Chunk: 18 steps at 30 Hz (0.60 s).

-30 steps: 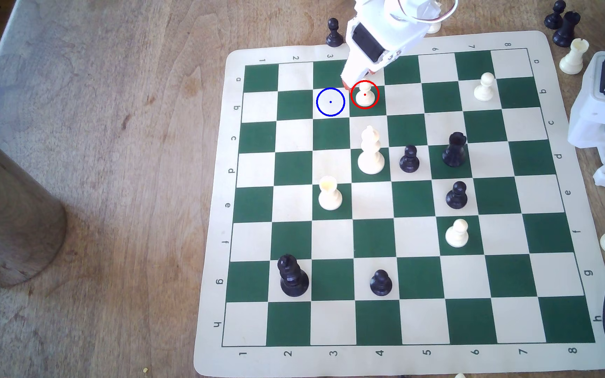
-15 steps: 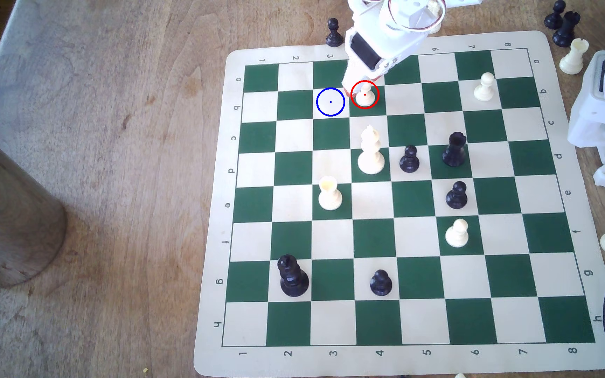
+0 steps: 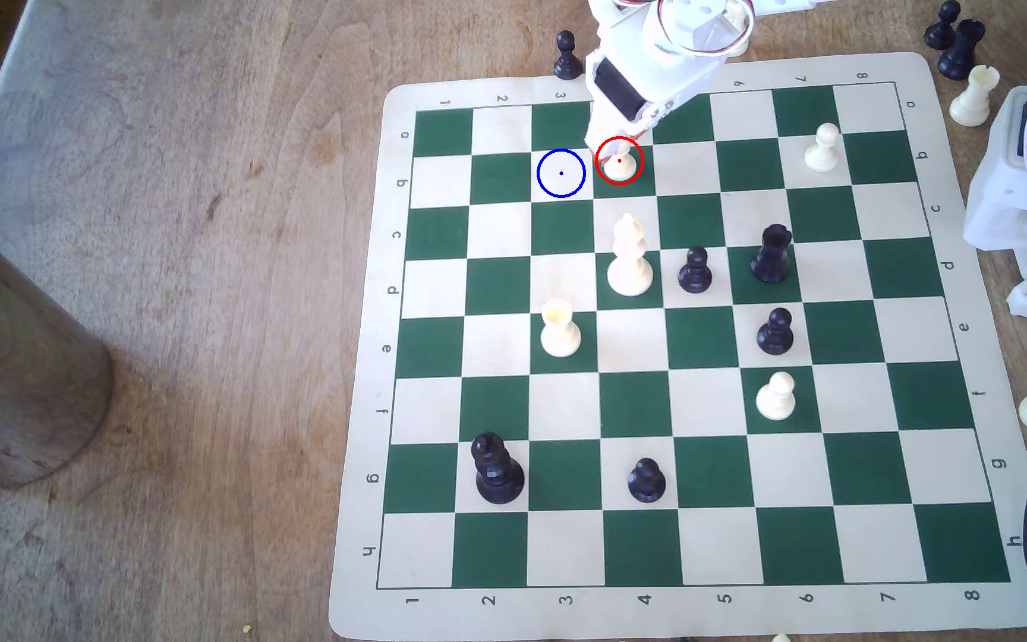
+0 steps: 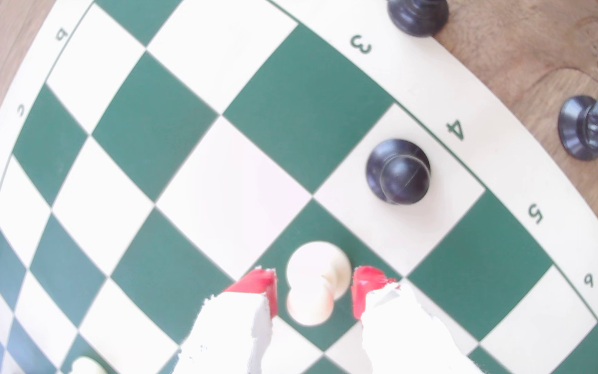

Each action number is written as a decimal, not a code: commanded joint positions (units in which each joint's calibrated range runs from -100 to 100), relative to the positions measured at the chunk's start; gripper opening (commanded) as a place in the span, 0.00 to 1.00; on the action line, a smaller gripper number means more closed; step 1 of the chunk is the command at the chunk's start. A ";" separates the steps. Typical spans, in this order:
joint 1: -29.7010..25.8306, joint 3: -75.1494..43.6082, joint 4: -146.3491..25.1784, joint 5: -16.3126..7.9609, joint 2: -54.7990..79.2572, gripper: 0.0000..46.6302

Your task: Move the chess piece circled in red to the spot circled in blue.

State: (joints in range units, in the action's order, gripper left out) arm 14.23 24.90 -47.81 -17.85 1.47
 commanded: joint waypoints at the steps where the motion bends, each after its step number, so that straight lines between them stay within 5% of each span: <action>1: -0.66 -2.96 0.88 -0.15 -0.96 0.25; 7: -0.98 -2.96 1.04 -0.29 -0.87 0.24; 18: -1.52 -2.14 0.88 -0.20 -0.62 0.00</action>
State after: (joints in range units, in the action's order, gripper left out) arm 13.50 24.90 -47.33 -17.85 1.47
